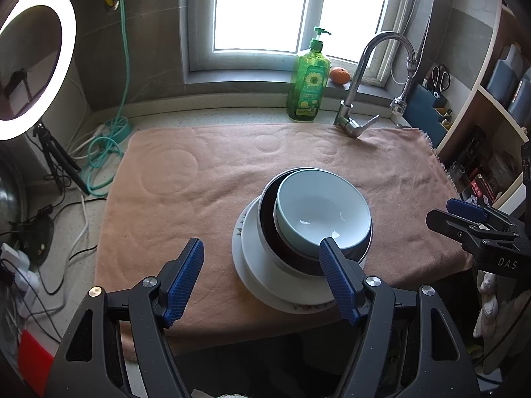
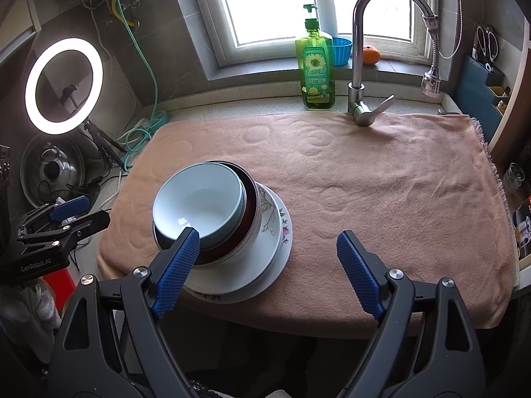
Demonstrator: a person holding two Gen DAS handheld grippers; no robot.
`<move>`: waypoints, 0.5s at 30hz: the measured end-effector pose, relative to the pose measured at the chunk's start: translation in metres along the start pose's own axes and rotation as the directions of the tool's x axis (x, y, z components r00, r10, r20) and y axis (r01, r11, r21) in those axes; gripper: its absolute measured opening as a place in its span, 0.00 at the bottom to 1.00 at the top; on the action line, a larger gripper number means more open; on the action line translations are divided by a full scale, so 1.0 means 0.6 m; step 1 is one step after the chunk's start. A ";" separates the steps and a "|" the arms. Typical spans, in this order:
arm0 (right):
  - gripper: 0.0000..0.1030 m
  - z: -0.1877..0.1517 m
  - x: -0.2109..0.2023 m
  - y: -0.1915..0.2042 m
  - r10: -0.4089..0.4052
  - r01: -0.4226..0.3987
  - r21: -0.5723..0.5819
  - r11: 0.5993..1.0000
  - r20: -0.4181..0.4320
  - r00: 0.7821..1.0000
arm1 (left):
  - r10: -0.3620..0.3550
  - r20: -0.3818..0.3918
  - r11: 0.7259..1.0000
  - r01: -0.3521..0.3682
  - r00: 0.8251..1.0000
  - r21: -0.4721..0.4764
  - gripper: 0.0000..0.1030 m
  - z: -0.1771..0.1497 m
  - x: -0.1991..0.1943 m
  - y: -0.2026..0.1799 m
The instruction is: Organize plates and bowls
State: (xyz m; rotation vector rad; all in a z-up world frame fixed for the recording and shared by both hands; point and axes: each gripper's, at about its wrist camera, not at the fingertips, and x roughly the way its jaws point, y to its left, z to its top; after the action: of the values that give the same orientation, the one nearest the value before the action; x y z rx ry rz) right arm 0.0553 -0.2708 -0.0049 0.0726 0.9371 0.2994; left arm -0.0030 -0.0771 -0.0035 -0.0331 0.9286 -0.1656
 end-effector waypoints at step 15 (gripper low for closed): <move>0.85 -0.002 0.008 0.000 0.000 0.000 0.006 1.000 -0.013 1.000 | -0.005 0.001 1.000 0.005 1.000 -0.002 0.70 0.003 0.004 0.003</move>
State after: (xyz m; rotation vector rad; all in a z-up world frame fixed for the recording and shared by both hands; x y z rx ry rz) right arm 0.0572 -0.2697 -0.0093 0.0759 0.9512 0.2975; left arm -0.0001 -0.0760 -0.0046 -0.0376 0.9276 -0.1688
